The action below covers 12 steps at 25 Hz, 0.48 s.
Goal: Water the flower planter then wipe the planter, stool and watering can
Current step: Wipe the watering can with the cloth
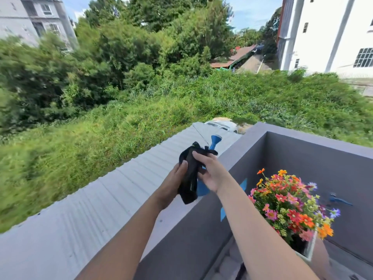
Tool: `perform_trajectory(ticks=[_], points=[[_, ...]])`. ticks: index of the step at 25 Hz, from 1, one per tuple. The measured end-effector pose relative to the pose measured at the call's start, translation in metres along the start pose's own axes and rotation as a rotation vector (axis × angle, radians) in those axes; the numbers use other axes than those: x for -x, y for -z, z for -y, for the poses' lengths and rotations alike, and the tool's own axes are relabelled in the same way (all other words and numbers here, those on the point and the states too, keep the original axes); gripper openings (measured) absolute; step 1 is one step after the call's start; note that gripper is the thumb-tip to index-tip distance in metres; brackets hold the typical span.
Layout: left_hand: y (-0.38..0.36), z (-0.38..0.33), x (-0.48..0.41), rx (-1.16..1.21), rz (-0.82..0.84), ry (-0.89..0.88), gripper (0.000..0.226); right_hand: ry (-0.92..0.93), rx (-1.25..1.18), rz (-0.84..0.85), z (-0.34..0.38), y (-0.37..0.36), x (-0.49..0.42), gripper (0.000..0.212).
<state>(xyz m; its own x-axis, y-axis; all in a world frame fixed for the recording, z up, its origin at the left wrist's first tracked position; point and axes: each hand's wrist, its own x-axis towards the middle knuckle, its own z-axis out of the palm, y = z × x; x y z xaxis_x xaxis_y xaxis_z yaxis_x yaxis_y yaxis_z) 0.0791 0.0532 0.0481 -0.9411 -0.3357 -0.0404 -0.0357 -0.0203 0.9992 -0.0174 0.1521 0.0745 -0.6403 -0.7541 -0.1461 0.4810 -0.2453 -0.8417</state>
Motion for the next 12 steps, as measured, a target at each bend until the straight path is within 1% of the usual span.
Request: perform_trajectory(ticks=[1, 3, 5, 7, 9, 10, 12], points=[[0.006, 0.003, -0.001, 0.015, 0.001, -0.011, 0.061, 0.011, 0.035, -0.013, 0.002, -0.003, -0.005, 0.004], [0.016, 0.01, -0.01, 0.082, -0.037, -0.019, 0.047, 0.033, 0.068, -0.044, 0.005, 0.002, -0.018, 0.006], [0.026, 0.015, -0.026, 0.164, -0.127, -0.013, 0.031, 0.054, 0.062, -0.091, 0.004, 0.016, -0.036, 0.012], [0.04, 0.016, -0.045, 0.177, -0.245, 0.007, 0.021, 0.074, 0.104, -0.137, 0.003, 0.029, -0.049, 0.008], [0.055, 0.016, -0.069, 0.046, -0.359, 0.008, 0.016, 0.083, 0.171, -0.182, -0.001, 0.04, -0.059, 0.003], [0.062, 0.017, -0.085, -0.088, -0.407, 0.0, 0.015, 0.084, 0.205, -0.211, -0.005, 0.045, -0.065, 0.002], [0.074, 0.022, -0.117, -0.45, -0.483, -0.013, 0.022, 0.082, 0.27, -0.286, -0.019, 0.052, -0.079, 0.005]])
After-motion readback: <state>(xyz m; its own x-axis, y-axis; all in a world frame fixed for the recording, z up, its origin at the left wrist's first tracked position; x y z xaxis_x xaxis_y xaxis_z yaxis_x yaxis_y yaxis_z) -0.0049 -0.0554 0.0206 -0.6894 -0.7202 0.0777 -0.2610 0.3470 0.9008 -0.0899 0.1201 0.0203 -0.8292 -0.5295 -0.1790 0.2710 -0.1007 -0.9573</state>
